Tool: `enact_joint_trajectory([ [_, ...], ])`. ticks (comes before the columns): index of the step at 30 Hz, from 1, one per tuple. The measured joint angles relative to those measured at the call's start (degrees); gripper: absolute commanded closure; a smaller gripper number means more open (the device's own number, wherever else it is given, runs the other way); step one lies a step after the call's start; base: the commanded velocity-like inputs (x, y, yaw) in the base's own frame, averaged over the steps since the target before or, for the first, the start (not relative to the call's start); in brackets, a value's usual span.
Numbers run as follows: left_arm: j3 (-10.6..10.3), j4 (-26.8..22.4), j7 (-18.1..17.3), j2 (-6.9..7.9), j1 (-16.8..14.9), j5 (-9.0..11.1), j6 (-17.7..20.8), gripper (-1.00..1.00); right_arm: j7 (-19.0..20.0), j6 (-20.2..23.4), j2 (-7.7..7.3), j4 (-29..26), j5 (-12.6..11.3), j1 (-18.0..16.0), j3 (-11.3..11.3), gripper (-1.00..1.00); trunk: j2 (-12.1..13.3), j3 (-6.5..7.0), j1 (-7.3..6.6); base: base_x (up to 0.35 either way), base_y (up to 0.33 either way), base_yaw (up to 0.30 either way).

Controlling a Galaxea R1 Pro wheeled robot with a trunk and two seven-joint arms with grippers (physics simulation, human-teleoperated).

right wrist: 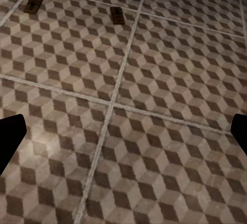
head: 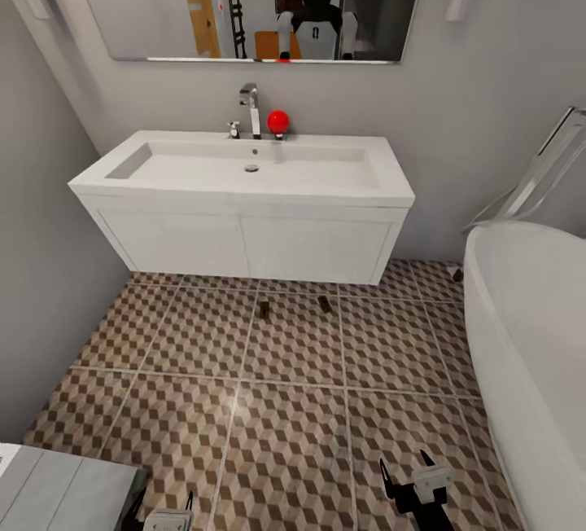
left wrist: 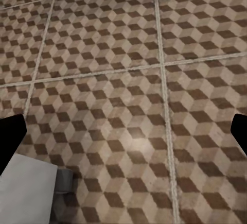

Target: Take the four mousetraps from the cabinet in the bathroom and place them on the bathroom floor. Make sure all four end up on the same floor surface, and ensure that at least two of them are either under or directly next to the same bathroom sink.

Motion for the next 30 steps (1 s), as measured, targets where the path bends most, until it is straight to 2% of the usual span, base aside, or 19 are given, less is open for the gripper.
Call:
enact_joint_trajectory([
  [30,0.0,0.0,0.0,0.00,0.0,0.0,0.2,-1.00,0.0,0.0,0.07,0.0,0.0,0.0,0.0,-1.00,12.0,5.39,-6.59,0.000,0.000,0.000],
])
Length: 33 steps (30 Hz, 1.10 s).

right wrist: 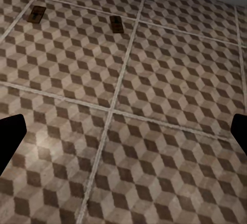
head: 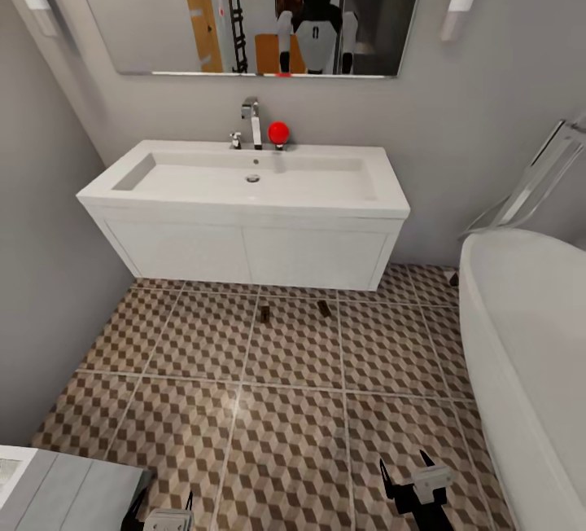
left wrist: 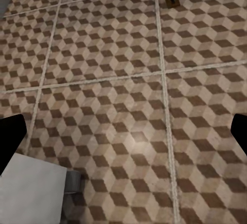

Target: Take the four mousetraps from the cabinet in the bathroom and place them on the bathroom floor. Make sure all four end up on the same floor surface, and ensure that at least two of them are either under or directly next to the same bathroom sink.

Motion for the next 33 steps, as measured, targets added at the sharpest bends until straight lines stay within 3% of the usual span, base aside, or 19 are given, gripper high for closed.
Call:
enact_joint_trajectory([
  [33,0.0,0.0,0.0,0.00,0.0,0.0,0.0,-1.00,0.0,0.0,0.01,0.0,0.0,0.0,0.0,-1.00,13.2,5.93,-7.25,0.000,0.000,0.000],
])
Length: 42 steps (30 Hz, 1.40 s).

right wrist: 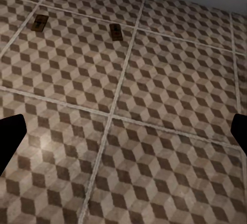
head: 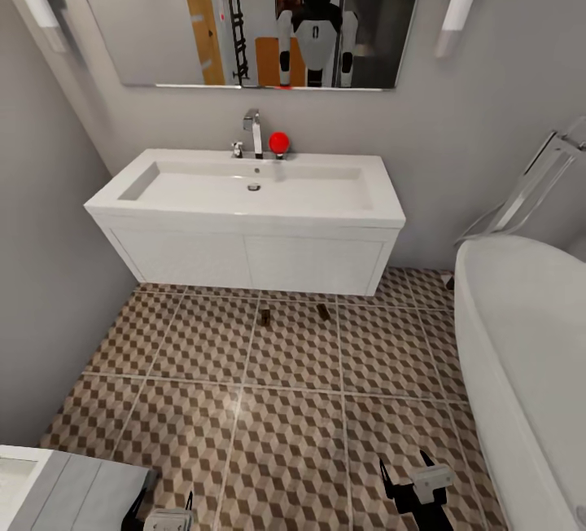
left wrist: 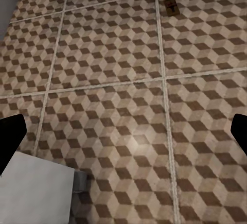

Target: Take the four mousetraps from the cabinet in the bathroom and place them on the bathroom floor. Make sure all four end up on the same floor surface, and ensure that at least two of them are either under or directly next to the same bathroom sink.

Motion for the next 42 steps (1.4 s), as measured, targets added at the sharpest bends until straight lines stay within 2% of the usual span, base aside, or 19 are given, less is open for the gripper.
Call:
enact_joint_trajectory([
  [19,0.0,0.0,0.0,0.00,0.0,0.0,0.2,-1.00,0.0,0.1,-0.03,0.0,0.0,0.0,0.0,-1.00,7.6,3.41,-4.18,0.000,0.000,0.000],
  [24,0.0,0.0,0.0,-0.07,0.0,0.0,1.7,-1.00,0.1,0.0,-0.27,0.1,0.0,0.0,0.0,-1.00,9.6,4.31,-5.27,0.000,0.000,0.000],
  [32,0.0,0.0,-0.1,-0.08,0.0,0.0,2.3,-1.00,0.1,-0.3,-0.61,0.1,0.0,3.3,-0.1,-1.00,12.8,5.75,-7.03,0.000,0.000,0.000],
  [42,0.0,0.0,-0.1,-0.16,0.0,0.0,2.4,-1.00,0.2,-0.3,-1.55,0.1,0.0,5.9,-0.1,-1.00,16.9,7.55,-9.23,0.000,0.000,0.000],
])
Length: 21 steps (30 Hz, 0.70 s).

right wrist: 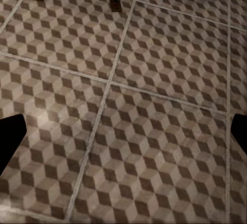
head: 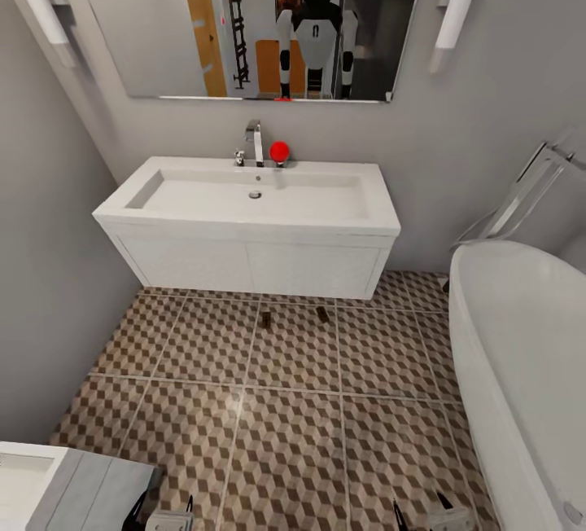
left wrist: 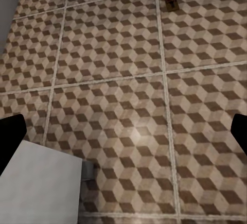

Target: Take the four mousetraps from the cabinet in the bathroom and place them on the bathroom floor. Make sure all four end up on the same floor surface, and ensure that at least two of them are either under or directly next to the same bathroom sink.

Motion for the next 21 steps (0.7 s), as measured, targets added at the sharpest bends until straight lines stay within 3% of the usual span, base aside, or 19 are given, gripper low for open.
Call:
enact_joint_trajectory([
  [6,0.0,0.0,0.0,-0.15,0.0,0.0,0.0,-1.00,-0.1,0.3,0.53,-0.1,-0.7,0.6,-0.2,-1.00,2.4,1.08,-1.32,0.000,0.000,0.000],
  [13,0.0,0.0,0.0,-0.68,0.0,0.0,0.4,-1.00,-0.3,1.7,0.62,-0.2,-8.0,0.6,-0.7,-1.00,5.2,2.34,-2.86,0.000,0.000,0.000],
  [21,0.0,0.0,0.0,-0.88,0.0,0.0,0.4,-1.00,-0.1,2.6,0.56,-0.2,-10.2,0.6,-0.7,-1.00,8.4,3.78,-4.62,0.000,0.000,0.000],
])
